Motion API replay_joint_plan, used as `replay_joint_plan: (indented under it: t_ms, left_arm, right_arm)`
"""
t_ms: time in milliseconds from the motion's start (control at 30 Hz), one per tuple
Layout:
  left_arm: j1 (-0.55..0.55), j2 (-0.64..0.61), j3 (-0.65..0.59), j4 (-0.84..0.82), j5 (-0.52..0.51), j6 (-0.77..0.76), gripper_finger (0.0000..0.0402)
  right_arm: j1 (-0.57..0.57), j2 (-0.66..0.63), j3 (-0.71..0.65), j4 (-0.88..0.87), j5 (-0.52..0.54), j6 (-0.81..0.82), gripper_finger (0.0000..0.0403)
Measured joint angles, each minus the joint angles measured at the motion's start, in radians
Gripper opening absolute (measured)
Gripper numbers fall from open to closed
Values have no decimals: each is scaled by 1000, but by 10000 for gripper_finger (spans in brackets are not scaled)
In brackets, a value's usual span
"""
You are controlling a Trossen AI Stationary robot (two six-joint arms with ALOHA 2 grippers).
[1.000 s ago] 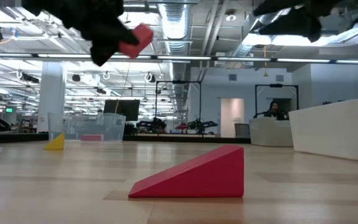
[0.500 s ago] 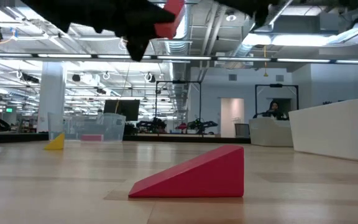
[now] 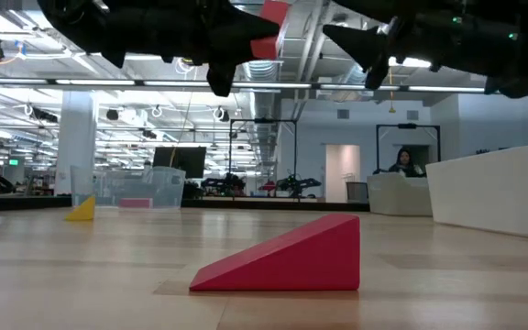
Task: Sort & place blocks by color
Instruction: Put the top orange block into the gray bin
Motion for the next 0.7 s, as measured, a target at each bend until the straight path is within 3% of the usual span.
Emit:
replay_joint_plan:
  t_ms: [133, 467, 700]
  left_arm:
    - [17, 0, 0, -9, -61, 29, 97]
    - [16, 3, 0, -1, -78, 28, 97]
    - [-6, 4, 0, -8, -94, 46, 97]
  right_arm:
    - [-6, 59, 37, -6, 2, -11, 253]
    - [-54, 175, 135, -6, 5, -20, 255]
    - [-84, 188, 180, -38, -19, -30, 256]
